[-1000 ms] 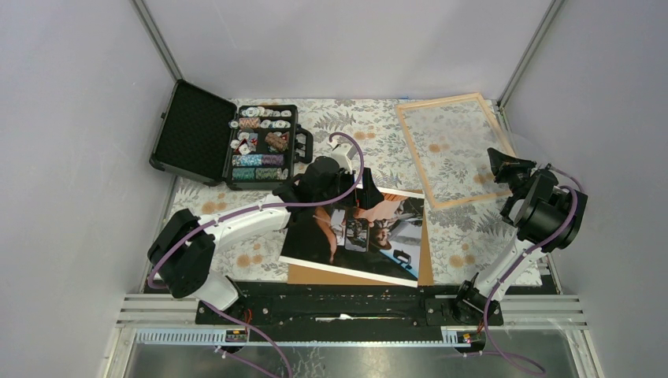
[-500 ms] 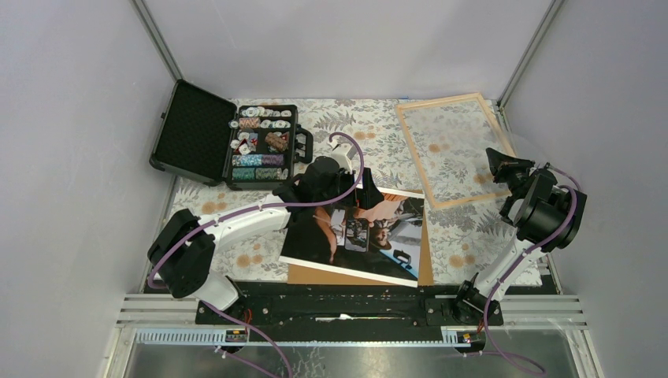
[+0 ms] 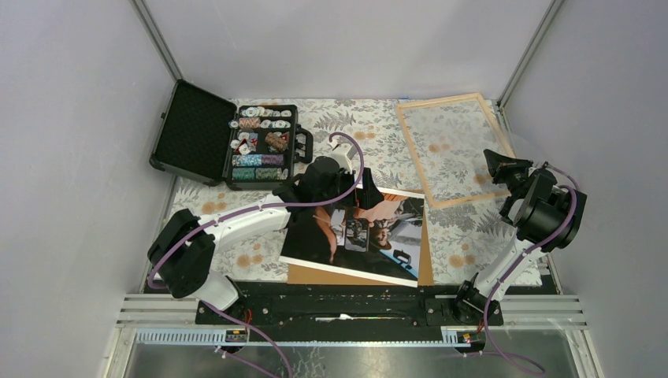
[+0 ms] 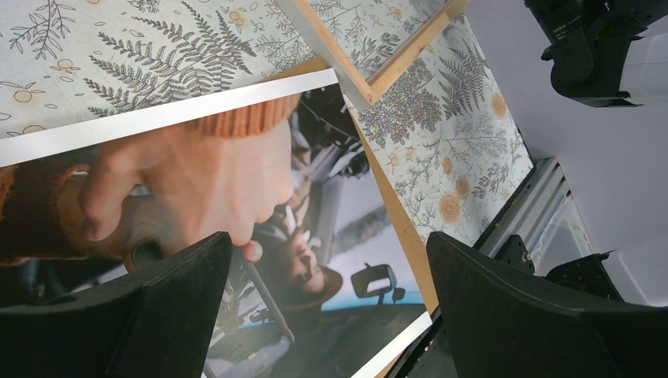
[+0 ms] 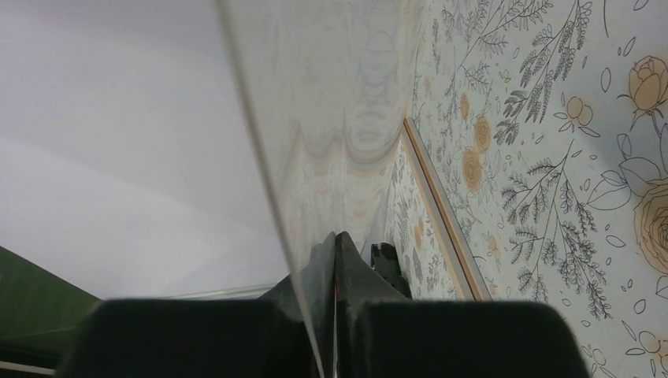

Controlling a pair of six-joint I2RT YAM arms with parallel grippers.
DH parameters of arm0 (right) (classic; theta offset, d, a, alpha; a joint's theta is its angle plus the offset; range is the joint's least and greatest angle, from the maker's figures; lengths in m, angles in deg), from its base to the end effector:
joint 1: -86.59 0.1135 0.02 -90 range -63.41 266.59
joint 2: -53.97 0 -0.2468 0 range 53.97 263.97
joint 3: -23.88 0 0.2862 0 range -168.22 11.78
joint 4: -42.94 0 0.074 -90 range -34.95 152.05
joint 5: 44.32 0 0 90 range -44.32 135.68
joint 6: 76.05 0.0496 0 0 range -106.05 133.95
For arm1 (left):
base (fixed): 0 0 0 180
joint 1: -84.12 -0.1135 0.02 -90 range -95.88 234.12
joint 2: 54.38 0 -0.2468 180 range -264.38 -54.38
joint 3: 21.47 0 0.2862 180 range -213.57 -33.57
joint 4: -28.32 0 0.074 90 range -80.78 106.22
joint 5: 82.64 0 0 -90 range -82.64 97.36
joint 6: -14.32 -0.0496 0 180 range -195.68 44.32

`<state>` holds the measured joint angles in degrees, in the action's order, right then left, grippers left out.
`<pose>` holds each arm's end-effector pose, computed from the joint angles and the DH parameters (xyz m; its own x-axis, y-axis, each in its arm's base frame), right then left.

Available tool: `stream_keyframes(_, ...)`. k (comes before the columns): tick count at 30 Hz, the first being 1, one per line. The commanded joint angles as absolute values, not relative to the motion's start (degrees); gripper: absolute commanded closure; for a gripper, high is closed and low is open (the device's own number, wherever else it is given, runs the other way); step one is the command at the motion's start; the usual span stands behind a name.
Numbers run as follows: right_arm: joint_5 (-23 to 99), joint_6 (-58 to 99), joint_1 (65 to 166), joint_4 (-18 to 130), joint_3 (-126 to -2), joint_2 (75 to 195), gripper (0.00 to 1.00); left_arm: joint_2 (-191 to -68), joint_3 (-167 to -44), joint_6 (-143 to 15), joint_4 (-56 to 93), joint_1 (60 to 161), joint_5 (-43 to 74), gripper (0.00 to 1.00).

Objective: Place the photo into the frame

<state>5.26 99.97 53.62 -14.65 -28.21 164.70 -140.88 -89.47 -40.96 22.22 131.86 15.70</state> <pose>0.3263 -0.1733 0.0979 -0.1303 0.9898 -0.0575 0.0063 0.0589 0.9982 0.2558 -0.2922 0.2178 -0.6977 -0.0702 -0.7130 0.5153 0.6422 -0.5675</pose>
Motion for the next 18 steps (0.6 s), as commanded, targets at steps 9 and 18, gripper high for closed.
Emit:
stream_keyframes(9,1.50,95.90,55.14,-16.26,-32.01,165.19,1.00,-140.68,-91.58,-40.91,24.90,132.15,16.00,0.01)
stream_keyframes(18,-0.53,93.56,55.19,-20.83,-32.00,165.98,1.00,-140.70,-91.51,-40.79,24.92,132.27,16.12,0.01)
